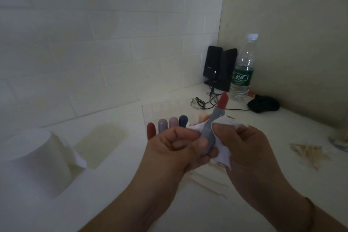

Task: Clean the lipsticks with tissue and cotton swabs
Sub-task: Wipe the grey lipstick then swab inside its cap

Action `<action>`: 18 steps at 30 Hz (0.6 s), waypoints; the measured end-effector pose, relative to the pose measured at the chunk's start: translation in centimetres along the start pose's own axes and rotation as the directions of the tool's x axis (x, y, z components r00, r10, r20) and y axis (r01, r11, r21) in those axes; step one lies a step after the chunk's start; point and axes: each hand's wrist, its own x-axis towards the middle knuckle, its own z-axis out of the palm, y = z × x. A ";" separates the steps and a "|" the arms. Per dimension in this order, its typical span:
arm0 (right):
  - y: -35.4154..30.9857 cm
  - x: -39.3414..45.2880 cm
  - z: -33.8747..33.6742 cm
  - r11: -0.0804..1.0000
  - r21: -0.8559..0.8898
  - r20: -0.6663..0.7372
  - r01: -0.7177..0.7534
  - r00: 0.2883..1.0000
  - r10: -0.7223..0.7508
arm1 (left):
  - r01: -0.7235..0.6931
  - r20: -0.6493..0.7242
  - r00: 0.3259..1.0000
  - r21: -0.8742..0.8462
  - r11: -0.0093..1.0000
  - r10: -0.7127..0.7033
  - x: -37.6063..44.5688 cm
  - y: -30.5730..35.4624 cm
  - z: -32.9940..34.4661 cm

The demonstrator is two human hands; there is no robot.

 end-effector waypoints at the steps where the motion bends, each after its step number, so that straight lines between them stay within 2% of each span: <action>1: -0.2 -0.2 0.1 0.998 -0.065 -0.041 0.028 0.999 -0.031 | -0.053 -0.040 0.998 0.106 0.993 0.057 -0.1 0.0 0.0; 3: -0.4 -0.7 0.4 0.974 -0.199 -0.028 0.105 0.993 -0.113 | -0.156 -0.120 0.967 0.409 0.899 0.223 0.0 -0.2 -0.3; 5: -0.2 -0.9 0.6 0.961 -0.264 -0.040 0.089 0.994 -0.103 | -0.269 -0.106 0.899 0.632 0.727 0.425 0.0 -0.6 -0.6; 7: 0.3 -0.6 0.7 0.958 -0.284 -0.083 0.034 0.995 -0.060 | -0.322 -0.036 0.863 0.730 0.603 0.504 0.0 -0.9 -0.5; 8: 0.6 -0.4 0.6 0.959 -0.284 -0.105 0.016 0.993 -0.047 | -0.325 -0.011 0.868 0.745 0.583 0.497 -0.1 -1.1 -0.5; 10: 0.4 -0.3 0.5 0.970 -0.241 -0.119 -0.035 0.993 0.007 | -0.285 -0.007 0.911 0.713 0.641 0.412 -0.4 -0.9 -0.2; 11: 0.1 -0.5 0.3 0.969 -0.245 -0.100 -0.005 0.995 -0.020 | -0.243 -0.016 0.943 0.651 0.719 0.333 -0.5 -0.6 0.0; 13: -0.3 -0.4 -0.1 0.961 -0.249 -0.044 0.117 0.990 -0.132 | -0.096 0.018 0.995 0.401 0.911 0.098 -0.5 0.0 0.3; 14: -0.5 -0.4 -0.1 0.965 -0.227 -0.029 0.133 0.989 -0.143 | 0.004 0.058 0.998 0.267 0.964 -0.020 -0.5 0.2 0.3; 16: -0.4 -0.3 -0.3 0.972 -0.204 -0.010 0.116 0.993 -0.121 | 0.137 0.126 0.981 0.110 0.984 -0.151 -0.4 0.4 0.0; 18: 0.1 -0.1 -0.2 0.974 -0.209 -0.009 0.087 0.996 -0.091 | 0.173 0.134 0.975 0.044 0.984 -0.178 -0.2 0.3 -0.1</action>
